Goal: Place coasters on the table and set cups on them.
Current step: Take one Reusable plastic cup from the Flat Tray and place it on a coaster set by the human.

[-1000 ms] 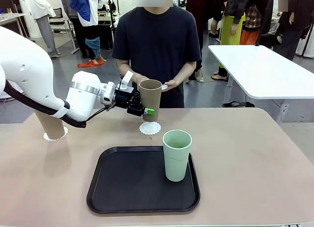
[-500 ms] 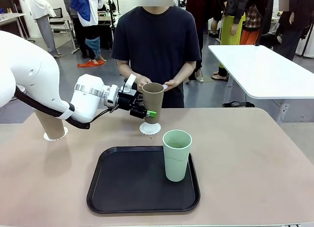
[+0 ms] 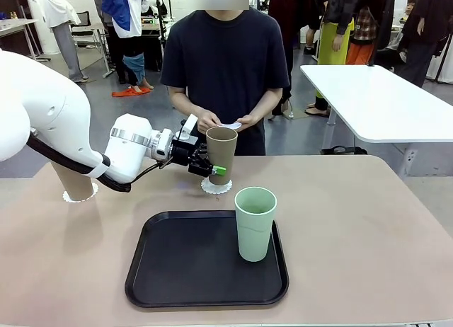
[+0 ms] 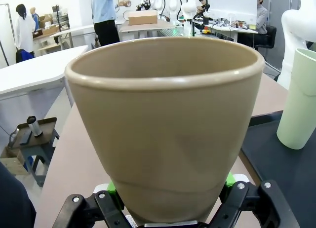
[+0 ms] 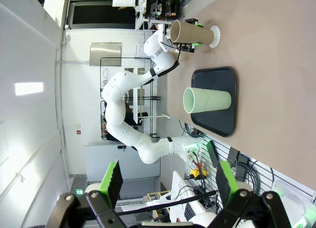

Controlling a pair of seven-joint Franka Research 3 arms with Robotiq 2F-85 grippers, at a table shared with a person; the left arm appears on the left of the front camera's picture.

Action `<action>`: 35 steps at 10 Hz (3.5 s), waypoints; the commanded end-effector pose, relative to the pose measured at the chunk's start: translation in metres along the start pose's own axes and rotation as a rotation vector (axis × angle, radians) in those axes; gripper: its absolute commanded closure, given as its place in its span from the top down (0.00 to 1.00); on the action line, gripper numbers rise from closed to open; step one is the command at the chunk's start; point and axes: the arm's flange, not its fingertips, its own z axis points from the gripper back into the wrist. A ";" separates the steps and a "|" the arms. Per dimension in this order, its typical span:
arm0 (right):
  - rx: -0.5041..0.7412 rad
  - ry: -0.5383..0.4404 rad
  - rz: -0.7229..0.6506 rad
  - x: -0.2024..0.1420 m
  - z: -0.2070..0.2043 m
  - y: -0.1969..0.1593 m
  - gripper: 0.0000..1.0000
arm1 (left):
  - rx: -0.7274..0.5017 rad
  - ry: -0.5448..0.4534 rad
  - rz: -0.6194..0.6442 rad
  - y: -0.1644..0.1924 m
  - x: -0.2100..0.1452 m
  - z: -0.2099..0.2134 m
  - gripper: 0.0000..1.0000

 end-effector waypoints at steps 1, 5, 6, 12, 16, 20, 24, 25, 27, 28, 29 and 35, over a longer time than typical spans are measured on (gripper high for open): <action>0.004 -0.005 0.012 0.000 -0.001 -0.001 1.00 | 0.006 0.017 0.011 0.009 0.001 0.001 0.83; 0.004 -0.005 0.012 0.000 -0.001 -0.001 1.00 | 0.028 0.023 0.028 0.016 -0.004 0.008 0.83; 0.004 -0.005 0.012 0.000 -0.001 -0.001 1.00 | 0.035 0.020 0.032 0.014 -0.007 0.010 0.83; 0.004 -0.005 0.012 0.000 -0.001 -0.001 1.00 | 0.017 0.015 0.062 0.018 -0.021 0.003 0.83; 0.004 -0.005 0.012 0.000 -0.001 -0.001 1.00 | 0.008 0.016 0.049 0.017 -0.017 -0.001 0.83; 0.004 -0.005 0.012 0.000 -0.001 -0.001 1.00 | 0.002 0.021 0.055 0.018 -0.017 -0.001 0.83; 0.004 -0.005 0.012 0.000 -0.001 -0.001 1.00 | 0.002 0.021 0.069 0.016 -0.022 0.000 0.83; 0.004 -0.005 0.012 0.000 -0.001 -0.001 1.00 | -0.001 0.019 0.070 0.017 -0.021 0.001 0.83; 0.004 -0.005 0.012 0.000 -0.001 -0.001 1.00 | -0.003 0.015 0.071 0.015 -0.022 0.001 0.91; 0.004 -0.005 0.012 0.000 -0.001 -0.001 1.00 | -0.007 0.015 0.070 0.016 -0.021 0.002 1.00; 0.004 -0.005 0.012 0.000 -0.001 -0.001 1.00 | -0.005 0.013 0.070 0.015 -0.022 0.002 1.00; 0.004 -0.005 0.012 0.000 -0.001 -0.001 1.00 | 0.002 0.012 0.077 0.013 -0.020 0.006 1.00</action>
